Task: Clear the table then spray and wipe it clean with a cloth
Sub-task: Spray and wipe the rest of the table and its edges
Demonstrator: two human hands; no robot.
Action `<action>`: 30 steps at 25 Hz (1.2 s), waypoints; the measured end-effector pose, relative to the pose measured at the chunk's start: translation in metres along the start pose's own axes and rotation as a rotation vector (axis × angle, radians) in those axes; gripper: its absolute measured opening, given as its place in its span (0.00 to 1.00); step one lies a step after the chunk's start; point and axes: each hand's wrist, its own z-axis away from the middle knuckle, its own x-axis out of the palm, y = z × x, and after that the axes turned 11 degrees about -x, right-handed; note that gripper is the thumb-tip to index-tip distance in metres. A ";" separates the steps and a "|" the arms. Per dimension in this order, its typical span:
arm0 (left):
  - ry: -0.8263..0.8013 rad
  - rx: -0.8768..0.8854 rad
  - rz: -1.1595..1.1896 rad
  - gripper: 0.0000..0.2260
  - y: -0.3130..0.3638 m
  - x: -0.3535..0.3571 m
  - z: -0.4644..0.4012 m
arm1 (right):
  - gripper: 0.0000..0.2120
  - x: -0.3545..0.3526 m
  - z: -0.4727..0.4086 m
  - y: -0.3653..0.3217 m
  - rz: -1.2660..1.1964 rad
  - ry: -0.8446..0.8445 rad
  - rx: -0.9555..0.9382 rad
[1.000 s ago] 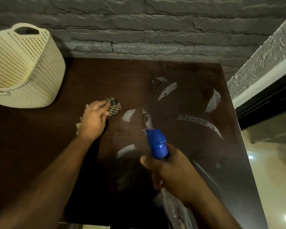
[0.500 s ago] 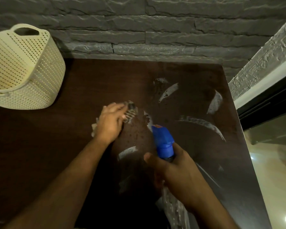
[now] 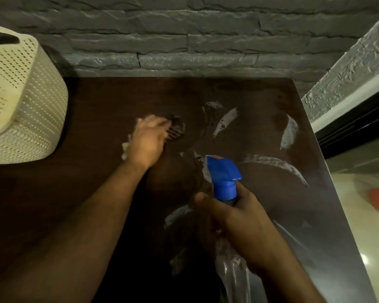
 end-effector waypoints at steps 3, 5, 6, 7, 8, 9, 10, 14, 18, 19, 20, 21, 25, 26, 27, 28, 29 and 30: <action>-0.169 0.215 0.009 0.19 -0.020 -0.012 0.093 | 0.09 0.008 -0.003 -0.012 -0.029 0.014 0.027; -0.134 0.150 0.043 0.19 -0.059 -0.033 0.097 | 0.08 0.008 -0.004 -0.017 -0.059 0.037 0.027; -0.127 0.061 0.051 0.18 -0.069 -0.036 0.069 | 0.08 0.008 -0.005 -0.018 -0.065 0.056 0.021; -0.095 -0.032 0.070 0.18 -0.067 -0.036 0.030 | 0.08 0.009 -0.006 -0.020 -0.067 0.069 0.015; -0.048 -0.106 0.054 0.17 -0.057 -0.031 -0.012 | 0.08 0.011 -0.008 -0.021 -0.066 0.083 0.008; -0.060 -0.136 0.017 0.17 -0.034 -0.027 -0.040 | 0.09 0.013 -0.010 -0.021 -0.060 0.101 -0.003; -0.112 -0.096 -0.013 0.17 -0.006 -0.022 -0.046 | 0.10 0.014 -0.012 -0.020 -0.053 0.119 -0.013; -0.254 0.279 -0.001 0.18 -0.004 -0.018 0.083 | 0.10 0.013 -0.003 -0.019 -0.044 0.138 0.026; -0.095 -0.020 0.055 0.16 -0.078 -0.041 0.052 | 0.08 0.006 0.005 -0.009 -0.074 0.123 0.068; -0.055 -0.107 0.043 0.16 -0.073 -0.038 0.013 | 0.08 0.007 0.007 -0.006 -0.068 0.111 0.069; -0.037 -0.147 0.017 0.17 -0.058 -0.032 -0.020 | 0.08 0.009 0.008 -0.004 -0.056 0.103 0.061; -0.059 -0.099 -0.019 0.17 -0.030 -0.022 -0.035 | 0.07 0.010 0.011 -0.002 -0.047 0.102 0.048; -0.251 0.306 -0.045 0.18 0.041 -0.001 0.058 | 0.07 0.005 0.026 0.001 -0.046 0.079 0.016; -0.261 0.293 -0.008 0.18 0.025 -0.008 0.092 | 0.08 0.002 0.034 0.001 -0.048 0.069 0.021; -0.246 0.246 0.026 0.18 0.000 -0.017 0.120 | 0.09 -0.002 0.041 0.001 -0.052 0.059 0.030; -0.185 0.195 0.047 0.17 -0.027 -0.027 0.133 | 0.10 -0.007 0.048 0.004 -0.054 0.053 0.038; -0.150 0.122 0.053 0.17 -0.052 -0.037 0.129 | 0.11 -0.012 0.054 0.008 -0.051 0.049 0.043; -0.096 0.028 0.051 0.16 -0.068 -0.041 0.109 | 0.11 -0.018 0.059 0.012 -0.043 0.050 0.045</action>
